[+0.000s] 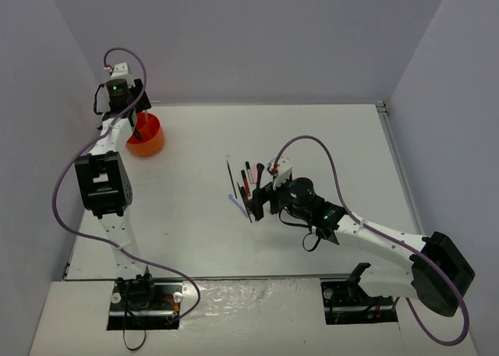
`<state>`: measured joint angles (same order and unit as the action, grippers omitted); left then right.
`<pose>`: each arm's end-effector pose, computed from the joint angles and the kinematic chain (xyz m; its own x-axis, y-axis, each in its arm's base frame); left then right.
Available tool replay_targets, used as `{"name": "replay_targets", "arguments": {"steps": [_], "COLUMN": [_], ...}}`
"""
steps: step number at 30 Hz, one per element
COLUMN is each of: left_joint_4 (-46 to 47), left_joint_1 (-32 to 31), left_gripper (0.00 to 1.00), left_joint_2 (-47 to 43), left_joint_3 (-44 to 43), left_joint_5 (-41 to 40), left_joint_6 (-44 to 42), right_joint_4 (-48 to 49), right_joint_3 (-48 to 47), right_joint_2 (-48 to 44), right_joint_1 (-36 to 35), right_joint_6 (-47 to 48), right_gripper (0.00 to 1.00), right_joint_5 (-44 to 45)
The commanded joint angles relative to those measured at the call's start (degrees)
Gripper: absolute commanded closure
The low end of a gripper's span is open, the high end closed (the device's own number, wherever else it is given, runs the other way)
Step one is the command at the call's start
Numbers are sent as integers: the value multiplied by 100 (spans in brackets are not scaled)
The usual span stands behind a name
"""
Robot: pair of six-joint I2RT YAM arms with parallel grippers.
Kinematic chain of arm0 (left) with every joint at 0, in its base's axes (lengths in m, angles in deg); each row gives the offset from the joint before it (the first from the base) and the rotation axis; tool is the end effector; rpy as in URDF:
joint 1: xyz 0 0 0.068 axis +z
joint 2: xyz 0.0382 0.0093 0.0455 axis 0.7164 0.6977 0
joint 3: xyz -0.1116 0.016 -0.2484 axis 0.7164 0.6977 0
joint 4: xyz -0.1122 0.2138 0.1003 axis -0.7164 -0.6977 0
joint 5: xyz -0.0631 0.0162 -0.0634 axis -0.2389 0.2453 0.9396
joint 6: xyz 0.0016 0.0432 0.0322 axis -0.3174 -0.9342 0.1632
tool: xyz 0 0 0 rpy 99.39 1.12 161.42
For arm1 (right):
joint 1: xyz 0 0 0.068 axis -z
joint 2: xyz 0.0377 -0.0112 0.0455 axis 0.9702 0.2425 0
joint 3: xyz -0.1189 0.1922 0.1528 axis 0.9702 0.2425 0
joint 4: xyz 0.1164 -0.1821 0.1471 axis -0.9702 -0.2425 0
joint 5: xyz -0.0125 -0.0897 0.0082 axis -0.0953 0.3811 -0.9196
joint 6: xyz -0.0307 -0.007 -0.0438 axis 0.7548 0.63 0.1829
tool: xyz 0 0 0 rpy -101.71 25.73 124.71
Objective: Organize the makeup
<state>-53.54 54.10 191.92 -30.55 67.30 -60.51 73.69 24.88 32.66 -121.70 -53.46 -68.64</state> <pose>0.5109 0.0712 0.2889 -0.2371 -0.2586 -0.9364 -0.1038 0.9651 -0.2403 0.1813 0.1918 0.2511 -0.2255 0.0250 -0.9739 -0.7605 0.6203 0.1920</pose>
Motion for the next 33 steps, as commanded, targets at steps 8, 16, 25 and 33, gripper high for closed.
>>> {"name": "replay_targets", "arguments": {"steps": [8, 16, 25, 33], "left_joint_4": [230, -1832, -3391, -3788], "left_joint_1": [-51, -1069, -1362, -1362], "left_gripper": [37, 28, 16, 6], "left_joint_2": [-2568, -4349, -6245, -7459], "left_joint_3": [982, 1684, 3444, 4770], "left_joint_5": [242, -119, 517, 685], "left_joint_6": [623, 977, 983, 764], "right_joint_4": [-1062, -1331, -1495, -1568], "right_joint_3": [-618, -1204, -1907, -2444], "right_joint_2": [-15, 762, 1990, 2941], "right_joint_1": [43, 246, -293, -595], "right_joint_6": [-316, -718, 303, 556], "right_gripper": [9, 48, 65, 65], "right_joint_5": [1626, 1687, 151, 192]}}
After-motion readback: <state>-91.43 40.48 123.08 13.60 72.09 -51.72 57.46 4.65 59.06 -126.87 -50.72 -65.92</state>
